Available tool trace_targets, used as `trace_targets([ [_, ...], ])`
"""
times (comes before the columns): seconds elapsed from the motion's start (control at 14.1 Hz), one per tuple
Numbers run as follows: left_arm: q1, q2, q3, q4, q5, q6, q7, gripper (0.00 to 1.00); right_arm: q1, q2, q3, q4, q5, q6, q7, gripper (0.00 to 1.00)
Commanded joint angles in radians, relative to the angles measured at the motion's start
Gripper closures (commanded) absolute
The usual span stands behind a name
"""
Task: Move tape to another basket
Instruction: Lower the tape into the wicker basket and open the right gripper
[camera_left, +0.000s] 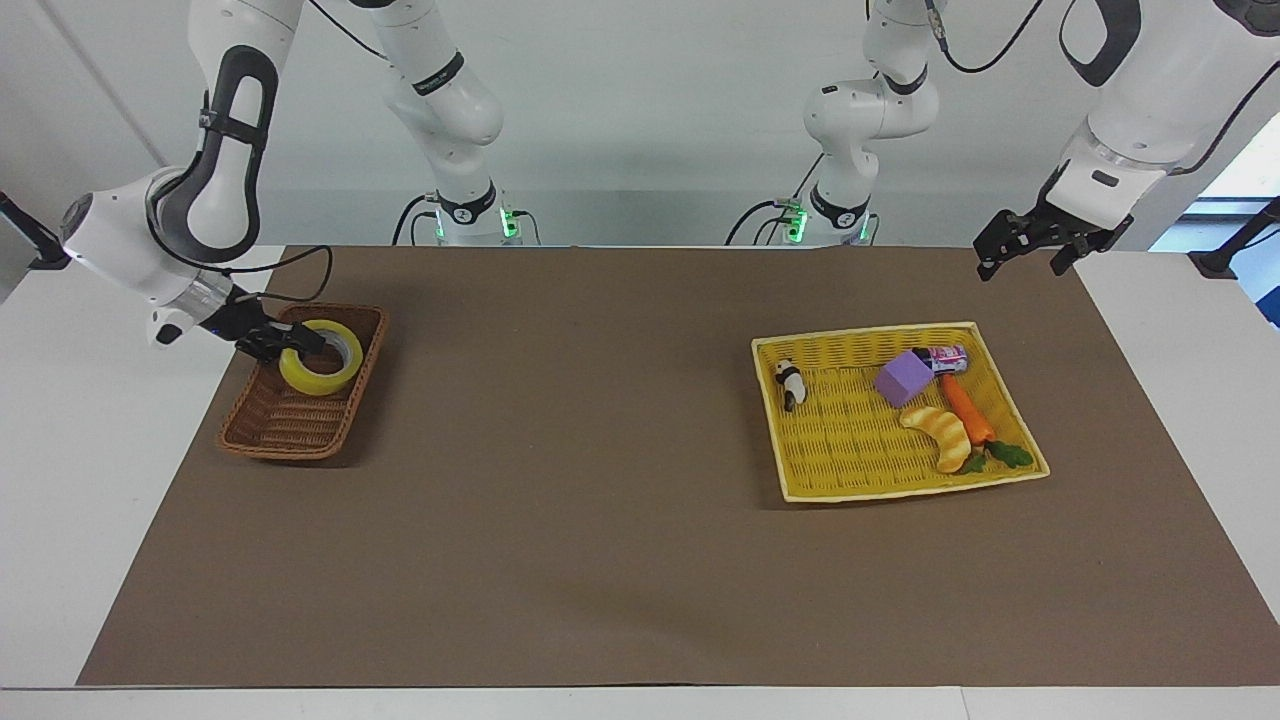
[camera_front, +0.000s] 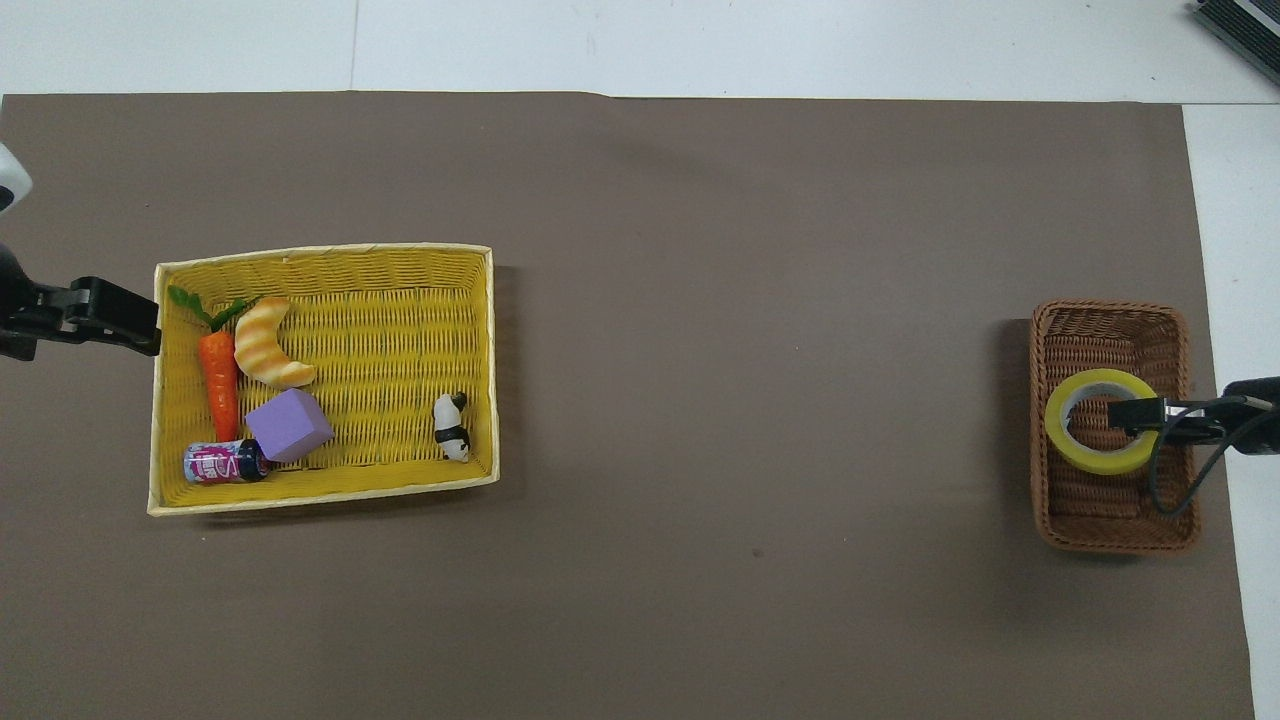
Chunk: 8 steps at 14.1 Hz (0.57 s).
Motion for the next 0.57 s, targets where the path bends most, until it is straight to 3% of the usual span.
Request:
trace_targets([
  [0.0,0.015,-0.006,-0.006,-0.017,-0.060,0.046,0.010,0.00,-0.002,0.018,0.010,0.023,-0.042,0.031,-0.014,0.00],
  [0.21,0.015,-0.033,-0.006,-0.059,-0.065,0.069,0.014,0.00,0.036,0.044,0.012,0.131,-0.065,0.030,0.015,0.00],
  [0.5,0.016,-0.029,-0.002,-0.050,-0.058,0.063,0.013,0.00,0.131,0.020,0.012,0.204,-0.122,0.008,0.208,0.00],
])
